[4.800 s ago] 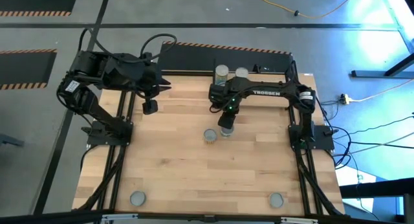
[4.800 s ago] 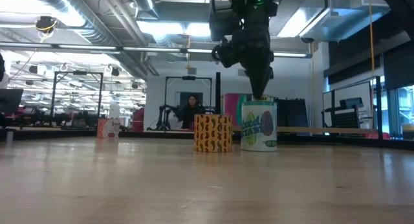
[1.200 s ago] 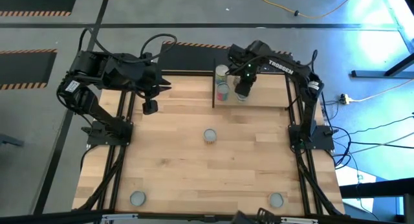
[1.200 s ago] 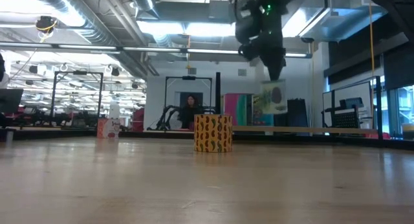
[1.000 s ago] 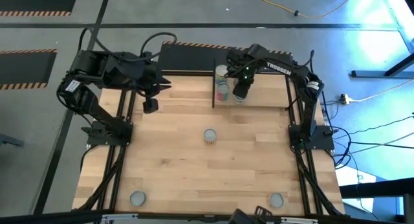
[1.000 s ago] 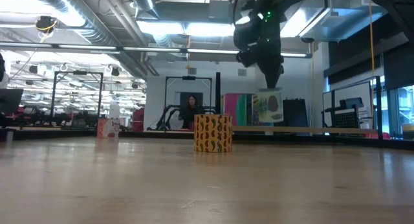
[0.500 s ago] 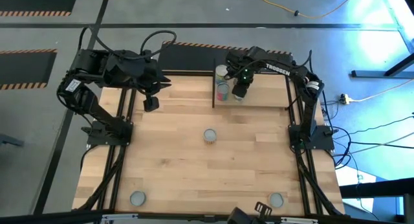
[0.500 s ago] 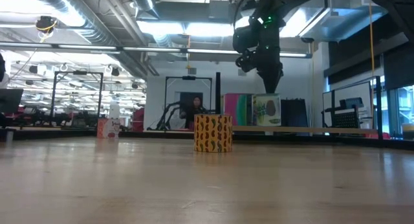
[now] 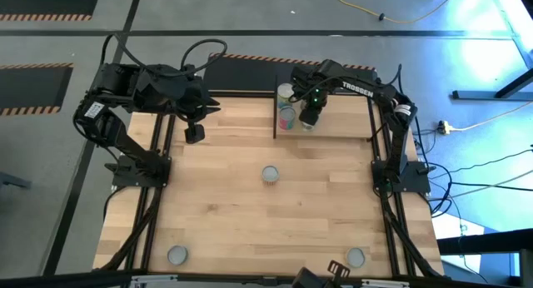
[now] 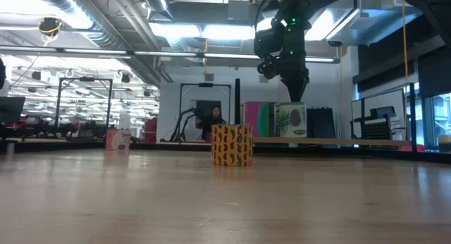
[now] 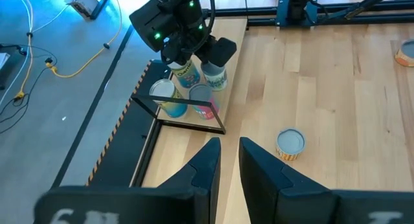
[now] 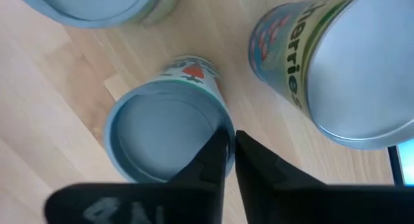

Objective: Pick and place cans onto a shelf
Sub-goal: Put the canned mixed vegetables on the shelf, then put the canned saucy meatballs on the shelf

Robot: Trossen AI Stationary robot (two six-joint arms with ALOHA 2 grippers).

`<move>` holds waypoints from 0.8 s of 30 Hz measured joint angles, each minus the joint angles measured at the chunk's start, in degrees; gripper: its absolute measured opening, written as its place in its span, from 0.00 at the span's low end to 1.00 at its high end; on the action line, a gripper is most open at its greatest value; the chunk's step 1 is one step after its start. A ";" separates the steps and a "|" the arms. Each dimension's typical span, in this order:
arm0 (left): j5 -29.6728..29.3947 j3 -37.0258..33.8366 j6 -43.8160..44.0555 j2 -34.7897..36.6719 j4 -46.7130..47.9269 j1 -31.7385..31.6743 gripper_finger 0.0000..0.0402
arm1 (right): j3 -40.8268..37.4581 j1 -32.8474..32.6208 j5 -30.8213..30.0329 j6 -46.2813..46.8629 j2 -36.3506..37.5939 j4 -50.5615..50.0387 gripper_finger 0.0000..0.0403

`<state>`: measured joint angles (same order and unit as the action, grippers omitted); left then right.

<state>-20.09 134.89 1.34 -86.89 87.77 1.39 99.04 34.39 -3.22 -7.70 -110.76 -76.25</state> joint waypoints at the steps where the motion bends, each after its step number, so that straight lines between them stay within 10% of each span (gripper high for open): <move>1: 0.00 0.00 0.00 0.00 0.01 0.02 0.13 | 0.00 0.00 0.00 0.00 -0.04 0.02 0.11; 14: 0.02 0.00 -0.28 0.00 0.02 0.02 0.13 | 1.69 -0.91 0.17 -0.23 -0.09 -3.94 0.20; 24: -1.12 0.00 -1.29 -0.02 1.05 0.02 0.13 | 18.62 -1.44 -3.21 -0.22 -0.13 -12.67 0.21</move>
<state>-21.21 134.89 0.06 -86.91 88.81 1.41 117.66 32.95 -6.44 -7.92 -110.89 -88.92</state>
